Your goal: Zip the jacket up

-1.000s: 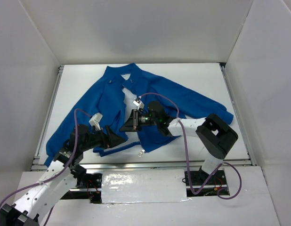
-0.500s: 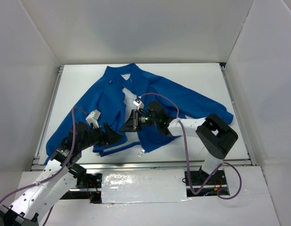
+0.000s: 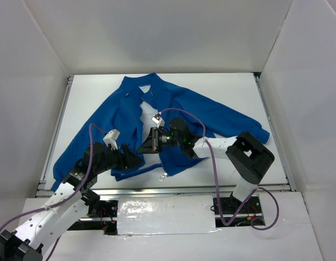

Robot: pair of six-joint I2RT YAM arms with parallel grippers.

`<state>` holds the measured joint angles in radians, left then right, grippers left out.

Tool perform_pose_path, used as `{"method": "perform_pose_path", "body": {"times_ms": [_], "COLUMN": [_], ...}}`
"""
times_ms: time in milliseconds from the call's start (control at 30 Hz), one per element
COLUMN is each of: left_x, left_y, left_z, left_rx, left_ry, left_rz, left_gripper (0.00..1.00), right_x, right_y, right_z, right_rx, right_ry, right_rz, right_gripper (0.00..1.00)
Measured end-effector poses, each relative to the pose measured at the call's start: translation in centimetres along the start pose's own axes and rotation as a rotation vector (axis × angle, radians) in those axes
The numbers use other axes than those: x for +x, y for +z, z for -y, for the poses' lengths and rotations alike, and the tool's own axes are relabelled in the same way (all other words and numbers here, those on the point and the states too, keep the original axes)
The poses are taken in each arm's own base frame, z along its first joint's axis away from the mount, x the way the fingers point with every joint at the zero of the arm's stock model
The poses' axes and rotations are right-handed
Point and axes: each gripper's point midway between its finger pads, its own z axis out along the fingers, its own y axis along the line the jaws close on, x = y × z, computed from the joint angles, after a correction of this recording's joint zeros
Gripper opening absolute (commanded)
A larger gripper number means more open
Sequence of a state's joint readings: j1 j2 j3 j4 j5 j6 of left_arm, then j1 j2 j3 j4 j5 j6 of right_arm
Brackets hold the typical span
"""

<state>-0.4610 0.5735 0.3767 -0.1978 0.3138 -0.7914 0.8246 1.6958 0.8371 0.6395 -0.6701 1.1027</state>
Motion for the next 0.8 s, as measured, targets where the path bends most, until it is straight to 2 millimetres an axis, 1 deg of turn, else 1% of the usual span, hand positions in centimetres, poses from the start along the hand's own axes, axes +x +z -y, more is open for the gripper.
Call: {"method": "perform_pose_path", "body": {"times_ms": [33, 67, 167, 233, 267, 300, 333, 367, 400, 433, 467, 500, 533, 600, 700, 800], "left_x": [0.1, 0.1, 0.0, -0.1, -0.2, -0.2, -0.2, -0.2, -0.3, -0.3, -0.3, -0.2, -0.1, 0.0, 0.1, 0.0], "left_y": [0.0, 0.1, 0.2, 0.2, 0.2, 0.2, 0.2, 0.2, 0.2, 0.2, 0.2, 0.2, 0.3, 0.3, 0.3, 0.1], "left_z": [0.0, 0.0, 0.1, 0.4, 0.5, 0.6, 0.7, 0.8, 1.0, 1.1, 1.2, 1.2, 1.2, 1.2, 1.4, 1.7], "left_rx": [0.003, 0.005, 0.017, 0.029, 0.034, 0.040, 0.045, 0.052, 0.059, 0.068, 0.073, 0.076, 0.081, 0.091, 0.108, 0.130], "left_ry": [0.000, -0.001, 0.004, 0.010, 0.011, 0.011, 0.012, 0.014, 0.018, 0.021, 0.021, 0.023, 0.021, 0.025, 0.029, 0.038], "left_rz": [0.000, -0.001, 0.006, 0.010, 0.010, 0.009, 0.009, 0.010, 0.011, 0.014, 0.012, 0.010, 0.010, 0.006, 0.009, 0.028], "left_gripper": [0.66, 0.61, 0.52, 0.47, 0.40, 0.35, 0.31, 0.22, 0.19, 0.14, 0.04, 0.00, 0.00, 0.00, 0.00, 0.00], "right_x": [0.0, 0.1, 0.1, 0.1, 0.1, 0.1, 0.1, 0.1, 0.0, 0.0, -0.1, -0.1, -0.1, 0.0, 0.1, 0.4], "right_y": [0.0, 0.0, 0.1, 0.1, 0.1, 0.1, 0.1, 0.1, 0.1, 0.2, 0.2, 0.2, 0.2, 0.2, 0.1, -0.4], "right_z": [0.0, -0.1, -0.1, -0.1, -0.1, -0.2, -0.2, -0.2, -0.2, -0.3, -0.4, -0.5, -0.6, -0.7, -0.7, 0.0], "right_rx": [0.000, -0.002, -0.003, -0.003, -0.004, -0.004, -0.004, -0.004, -0.004, -0.005, -0.007, -0.011, -0.015, -0.018, -0.029, -0.030], "right_ry": [0.000, 0.000, -0.001, -0.002, -0.003, -0.003, -0.003, -0.003, -0.003, -0.005, -0.004, -0.009, -0.013, -0.017, -0.027, -0.047], "right_rz": [-0.001, -0.002, -0.003, -0.002, -0.002, -0.002, -0.002, -0.002, -0.002, -0.002, -0.002, -0.003, -0.004, -0.007, -0.013, -0.010], "right_gripper": [0.00, 0.00, 0.00, 0.00, 0.00, 0.00, 0.04, 0.11, 0.21, 0.37, 0.41, 0.44, 0.48, 0.49, 0.55, 0.57]}}
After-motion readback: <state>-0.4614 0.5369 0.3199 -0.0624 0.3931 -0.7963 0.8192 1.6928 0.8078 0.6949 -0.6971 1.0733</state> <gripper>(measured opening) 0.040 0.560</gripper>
